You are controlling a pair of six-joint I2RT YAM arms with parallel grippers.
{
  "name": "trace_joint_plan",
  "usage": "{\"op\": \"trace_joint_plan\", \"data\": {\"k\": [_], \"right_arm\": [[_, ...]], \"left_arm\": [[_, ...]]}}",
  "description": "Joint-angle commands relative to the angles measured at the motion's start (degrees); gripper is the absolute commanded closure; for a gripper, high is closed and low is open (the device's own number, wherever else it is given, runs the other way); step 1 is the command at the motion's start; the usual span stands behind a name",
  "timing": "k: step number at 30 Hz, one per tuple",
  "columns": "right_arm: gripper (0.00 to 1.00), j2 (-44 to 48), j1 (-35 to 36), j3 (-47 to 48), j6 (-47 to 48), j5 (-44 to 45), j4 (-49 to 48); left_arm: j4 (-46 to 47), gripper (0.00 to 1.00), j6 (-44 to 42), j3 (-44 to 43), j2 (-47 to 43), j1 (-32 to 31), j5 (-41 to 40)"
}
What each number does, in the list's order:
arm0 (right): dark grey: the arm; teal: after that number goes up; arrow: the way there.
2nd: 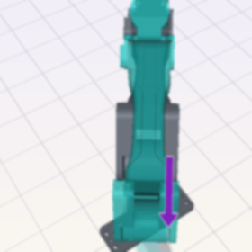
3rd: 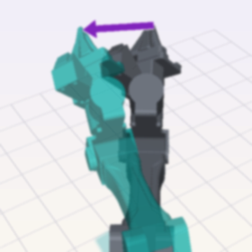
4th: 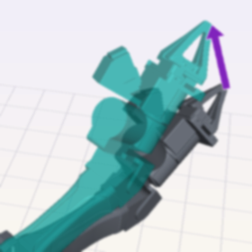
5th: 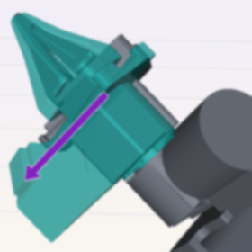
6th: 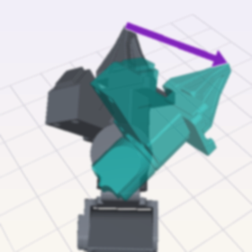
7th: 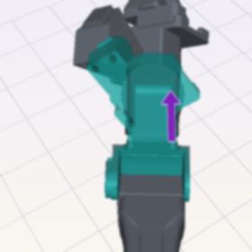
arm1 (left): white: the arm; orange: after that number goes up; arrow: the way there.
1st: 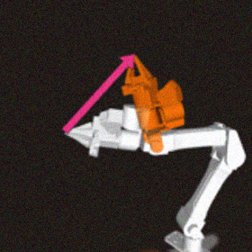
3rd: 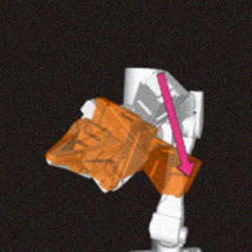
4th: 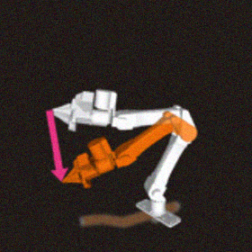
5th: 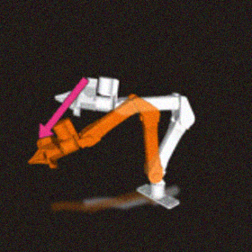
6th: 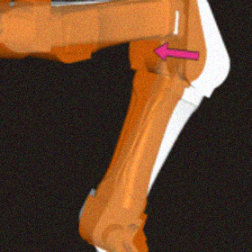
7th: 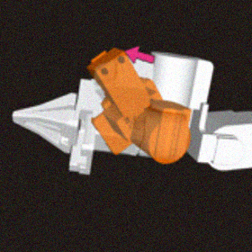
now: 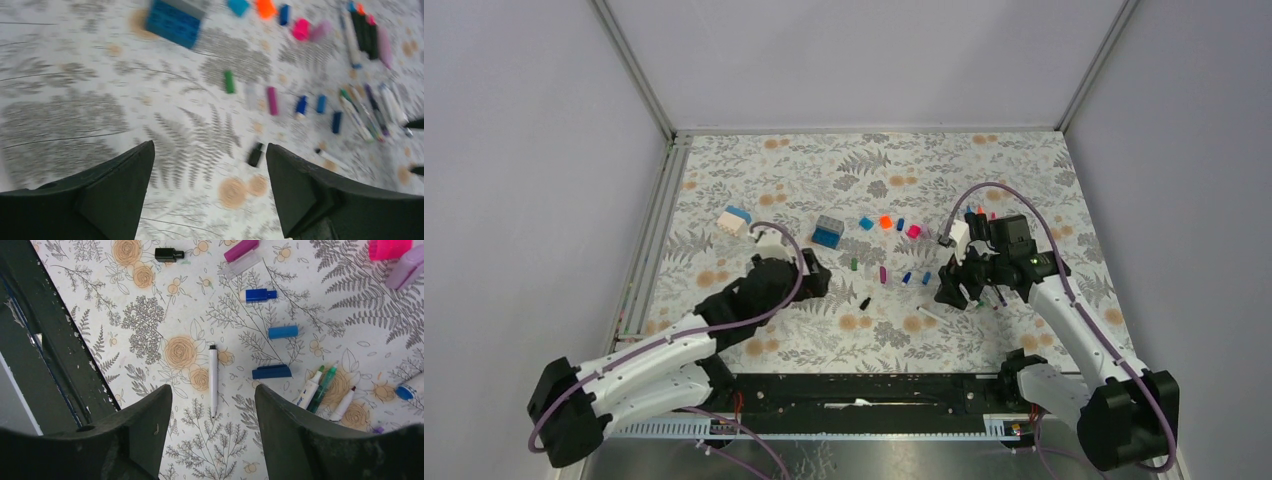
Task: Open the pen caps
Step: Place the pen cap at the center of the board, then pick up the pen from the center of the board.
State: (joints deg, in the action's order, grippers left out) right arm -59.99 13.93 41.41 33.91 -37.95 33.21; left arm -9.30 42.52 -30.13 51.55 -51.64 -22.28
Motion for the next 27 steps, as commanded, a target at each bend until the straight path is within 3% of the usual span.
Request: {"op": "trace_joint_plan", "data": {"k": [1, 6, 10, 15, 17, 19, 27], "right_arm": [[0.31, 1.6, -3.0, 0.9, 2.6, -4.1, 3.1], [0.30, 2.4, -4.2, 0.4, 2.9, -4.7, 3.2], [0.30, 2.3, -4.5, 0.2, 3.2, -4.7, 3.2], [0.30, 2.1, -4.5, 0.1, 3.3, -4.6, 3.2], [0.29, 2.1, -4.5, -0.1, 3.4, -4.6, 3.2], [0.29, 2.1, -4.5, 0.0, 3.4, -4.6, 3.2], [0.29, 2.1, -4.5, -0.1, 3.4, -4.6, 3.2]], "left_arm": [[-5.7, 0.11, -1.5, 3.5, -4.2, 8.6, -2.3], [-10.9, 0.11, 0.8, 3.6, -2.7, 19.4, -2.3], [-14.4, 0.12, 2.4, 1.9, 1.9, 22.2, -7.3], [-12.4, 0.16, 4.8, 1.5, 10.5, 26.0, -8.9], [-13.6, 0.24, 5.4, -1.6, 16.6, 28.6, -9.4], [-12.6, 0.25, 5.0, -1.5, 17.5, 29.5, -8.2], [-10.8, 0.49, 3.8, -1.7, 20.1, 31.4, -1.9]]}}
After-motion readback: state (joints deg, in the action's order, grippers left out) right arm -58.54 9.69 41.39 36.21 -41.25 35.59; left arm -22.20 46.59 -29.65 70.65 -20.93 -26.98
